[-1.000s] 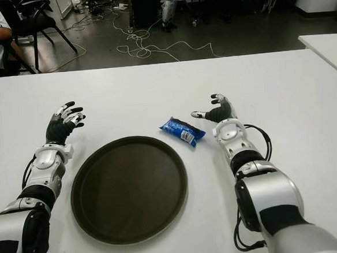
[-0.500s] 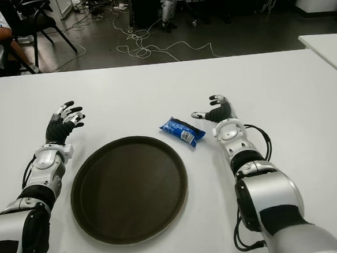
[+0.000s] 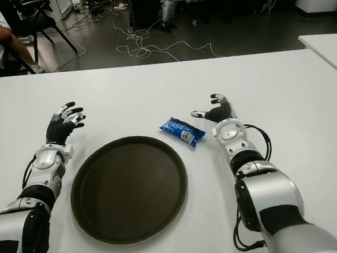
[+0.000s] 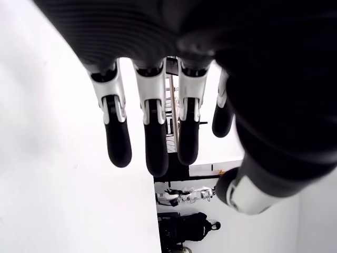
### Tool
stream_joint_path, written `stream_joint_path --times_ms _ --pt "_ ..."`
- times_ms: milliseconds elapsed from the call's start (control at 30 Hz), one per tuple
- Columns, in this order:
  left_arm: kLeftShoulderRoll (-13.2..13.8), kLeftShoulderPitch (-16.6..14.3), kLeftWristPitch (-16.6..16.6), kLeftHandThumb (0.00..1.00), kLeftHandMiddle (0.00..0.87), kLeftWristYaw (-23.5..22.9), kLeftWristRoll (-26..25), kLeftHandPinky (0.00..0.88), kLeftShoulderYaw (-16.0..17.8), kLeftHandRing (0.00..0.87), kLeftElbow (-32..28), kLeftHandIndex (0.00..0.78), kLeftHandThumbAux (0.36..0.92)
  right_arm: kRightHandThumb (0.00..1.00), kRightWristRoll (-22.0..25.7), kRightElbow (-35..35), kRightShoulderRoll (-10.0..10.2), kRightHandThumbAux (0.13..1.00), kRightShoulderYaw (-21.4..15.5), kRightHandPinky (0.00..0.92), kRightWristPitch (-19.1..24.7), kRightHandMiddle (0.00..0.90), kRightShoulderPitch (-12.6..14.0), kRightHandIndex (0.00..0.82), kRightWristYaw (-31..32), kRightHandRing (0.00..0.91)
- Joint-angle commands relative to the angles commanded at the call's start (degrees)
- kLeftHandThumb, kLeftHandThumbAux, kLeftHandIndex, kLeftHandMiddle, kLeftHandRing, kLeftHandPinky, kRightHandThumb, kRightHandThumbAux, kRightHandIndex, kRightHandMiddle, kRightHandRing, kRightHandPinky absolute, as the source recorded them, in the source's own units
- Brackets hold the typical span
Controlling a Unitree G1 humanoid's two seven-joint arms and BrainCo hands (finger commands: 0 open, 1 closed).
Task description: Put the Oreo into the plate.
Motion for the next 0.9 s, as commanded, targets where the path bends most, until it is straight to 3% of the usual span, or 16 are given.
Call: stream_joint_path --times_ms 167,233,633,900 --pt "0.1 0.0 0.1 0.471 0.276 -0.4 -0.2 0.335 0.1 0.300 0.1 0.182 0.720 0.000 0.0 0.0 0.1 0.794 -0.1 0.298 0.2 0.217 0.0 0.180 -0.4 0.257" --pt "0.1 0.0 0.0 0.472 0.278 -0.6 -0.2 0.338 0.1 0.303 0.1 0.183 0.720 0.000 0.0 0.0 0.2 0.809 -0.2 0.309 -0.1 0.231 0.0 0.208 -0.6 0.266" --pt "0.0 0.2 -0.5 0.464 0.278 -1.0 -0.6 0.333 0.5 0.302 0.0 0.178 0.713 0.000 -0.6 -0.1 0.1 0.800 0.5 0.325 0.0 0.231 0.1 0.184 -1.4 0.274" --pt "-0.1 0.4 -0.8 0.454 0.280 -1.7 -1.0 0.339 0.7 0.306 0.0 0.182 0.711 0.000 -1.0 -1.2 0.2 0.798 1.4 0.323 -2.4 0.234 -0.4 0.171 -2.8 0.278"
